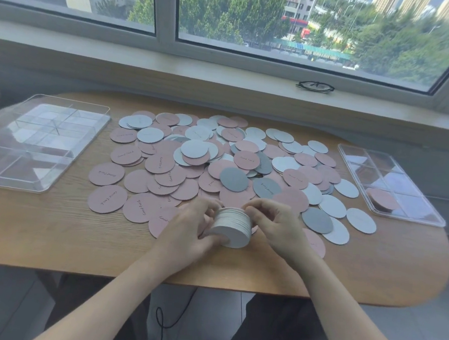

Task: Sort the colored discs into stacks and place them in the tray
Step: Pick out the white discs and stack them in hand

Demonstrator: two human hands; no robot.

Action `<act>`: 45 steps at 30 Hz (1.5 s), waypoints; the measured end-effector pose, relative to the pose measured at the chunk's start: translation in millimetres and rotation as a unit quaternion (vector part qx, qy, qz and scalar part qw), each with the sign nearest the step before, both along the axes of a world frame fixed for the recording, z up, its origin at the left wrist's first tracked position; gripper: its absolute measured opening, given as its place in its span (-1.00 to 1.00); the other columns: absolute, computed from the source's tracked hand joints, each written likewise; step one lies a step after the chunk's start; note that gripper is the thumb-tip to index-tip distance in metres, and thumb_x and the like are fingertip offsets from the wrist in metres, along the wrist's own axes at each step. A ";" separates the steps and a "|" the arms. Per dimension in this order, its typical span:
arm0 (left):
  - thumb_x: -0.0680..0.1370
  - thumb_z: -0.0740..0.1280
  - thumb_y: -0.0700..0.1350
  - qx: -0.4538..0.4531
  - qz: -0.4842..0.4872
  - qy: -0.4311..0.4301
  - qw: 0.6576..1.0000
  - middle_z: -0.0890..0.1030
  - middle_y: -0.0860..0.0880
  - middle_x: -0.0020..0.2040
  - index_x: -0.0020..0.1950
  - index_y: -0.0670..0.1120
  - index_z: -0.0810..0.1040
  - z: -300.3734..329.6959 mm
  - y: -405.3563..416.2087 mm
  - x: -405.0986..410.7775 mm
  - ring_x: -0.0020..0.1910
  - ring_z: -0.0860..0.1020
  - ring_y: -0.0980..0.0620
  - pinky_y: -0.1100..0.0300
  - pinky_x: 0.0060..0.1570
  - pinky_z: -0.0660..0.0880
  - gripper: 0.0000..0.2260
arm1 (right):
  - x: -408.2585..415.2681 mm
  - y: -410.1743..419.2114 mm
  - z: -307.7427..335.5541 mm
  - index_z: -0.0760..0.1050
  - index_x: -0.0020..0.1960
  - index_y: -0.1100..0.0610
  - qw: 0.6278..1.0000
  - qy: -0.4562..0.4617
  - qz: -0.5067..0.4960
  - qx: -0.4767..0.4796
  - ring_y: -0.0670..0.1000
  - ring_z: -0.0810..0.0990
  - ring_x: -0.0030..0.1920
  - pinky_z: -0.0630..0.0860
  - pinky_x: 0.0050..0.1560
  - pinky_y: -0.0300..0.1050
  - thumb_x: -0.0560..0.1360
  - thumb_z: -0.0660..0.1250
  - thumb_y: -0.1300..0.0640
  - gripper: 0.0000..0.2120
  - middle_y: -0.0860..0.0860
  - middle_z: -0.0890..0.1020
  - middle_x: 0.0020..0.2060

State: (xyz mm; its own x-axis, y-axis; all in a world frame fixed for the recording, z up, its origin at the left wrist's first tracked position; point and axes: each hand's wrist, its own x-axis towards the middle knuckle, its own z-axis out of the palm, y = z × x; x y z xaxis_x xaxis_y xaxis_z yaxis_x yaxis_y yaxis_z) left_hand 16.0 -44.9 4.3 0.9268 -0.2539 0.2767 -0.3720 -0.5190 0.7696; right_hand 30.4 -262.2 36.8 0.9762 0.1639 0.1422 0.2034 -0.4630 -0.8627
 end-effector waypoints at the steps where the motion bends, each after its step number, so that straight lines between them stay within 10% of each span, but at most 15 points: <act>1: 0.39 0.52 0.05 0.001 -0.003 0.008 1.000 0.62 0.01 -0.11 0.09 0.07 0.44 1.5 -0.1 -1.3 -0.02 0.48 0.16 0.40 -0.05 0.34 -0.63 | 3.7 -4.2 -0.2 0.65 0.00 0.10 1.000 -0.010 0.008 -0.025 -0.09 0.64 -0.14 0.57 -0.06 -0.17 0.59 0.32 0.22 -0.87 -0.06 0.70 -0.15; 11: 0.41 0.42 0.11 -0.022 0.022 0.030 0.999 0.58 0.16 0.01 0.14 0.34 0.32 -5.8 1.7 1.0 -0.06 0.57 0.13 0.20 -0.06 0.50 -0.60 | 53.5 -31.8 -18.6 0.66 -0.10 -0.03 0.867 -0.233 0.019 -0.440 0.05 0.61 -0.16 0.29 -0.17 -0.20 0.41 0.20 -0.02 -0.74 -0.09 0.60 -0.14; 23: 0.43 0.44 0.11 -0.023 0.023 0.036 0.999 0.56 0.15 0.08 0.18 0.28 0.32 -5.8 1.4 1.6 -0.08 0.55 0.14 0.32 -0.09 0.45 -0.58 | 42.7 -5.2 -5.1 0.63 0.12 -0.03 0.825 -0.103 -0.051 -0.554 0.06 0.43 0.21 0.27 0.19 0.04 0.57 -0.13 -0.14 -0.44 -0.05 0.52 0.14; 35: 0.44 0.46 0.09 -0.018 0.021 0.040 0.999 0.56 0.11 0.08 0.23 0.20 0.36 -8.1 2.0 3.1 -0.09 0.58 0.13 0.27 -0.08 0.48 -0.57 | 38.2 5.5 0.6 0.61 0.06 0.04 0.866 0.002 -0.096 -0.490 0.08 0.39 0.20 0.28 0.18 0.10 0.48 -0.09 -0.45 -0.28 -0.01 0.47 0.12; 45: 0.45 0.47 0.08 -0.021 0.020 0.036 0.999 0.57 0.11 0.10 0.22 0.20 0.37 -10.4 3.0 3.9 -0.05 0.58 0.11 0.24 -0.04 0.49 -0.58 | 45.4 14.7 -13.9 0.46 0.15 0.12 0.899 0.037 -0.138 -0.414 0.11 0.27 0.22 0.25 0.18 0.00 0.37 0.39 -0.28 -0.44 0.04 0.37 0.16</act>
State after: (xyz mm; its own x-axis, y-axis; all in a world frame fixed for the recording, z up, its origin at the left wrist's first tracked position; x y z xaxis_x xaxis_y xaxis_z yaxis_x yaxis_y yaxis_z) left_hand 19.9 -41.9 -6.0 0.9536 -0.2062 0.2193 -0.2952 -0.4987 0.8150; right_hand 75.8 -247.5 22.9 0.9977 -0.0663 0.0157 -0.0617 -0.9768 -0.2052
